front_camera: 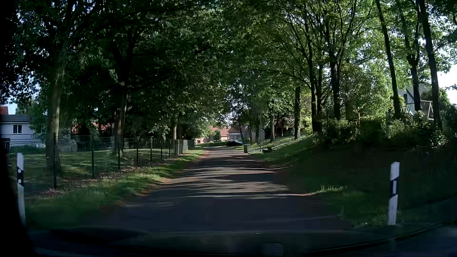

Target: Follow the waypoints while adhering to traffic rules and regulations

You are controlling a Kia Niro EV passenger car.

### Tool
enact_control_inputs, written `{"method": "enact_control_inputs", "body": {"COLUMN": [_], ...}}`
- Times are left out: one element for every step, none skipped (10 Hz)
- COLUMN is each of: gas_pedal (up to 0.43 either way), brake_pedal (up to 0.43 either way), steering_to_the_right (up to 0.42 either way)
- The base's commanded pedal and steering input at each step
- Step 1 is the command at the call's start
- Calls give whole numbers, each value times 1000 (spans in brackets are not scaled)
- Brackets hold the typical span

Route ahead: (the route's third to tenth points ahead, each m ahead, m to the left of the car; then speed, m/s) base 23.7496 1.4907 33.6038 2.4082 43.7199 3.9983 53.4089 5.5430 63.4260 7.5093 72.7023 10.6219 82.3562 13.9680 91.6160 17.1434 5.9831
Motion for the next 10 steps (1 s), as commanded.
{"method": "enact_control_inputs", "body": {"gas_pedal": [157, 157, 157, 157, 157, 157, 157, 157, 157, 157], "brake_pedal": [6, 6, 6, 6, 6, 6, 6, 6, 6, 6], "steering_to_the_right": [-36, -29, -28, -27, -24, -19, -14, -14, -14, -13]}}
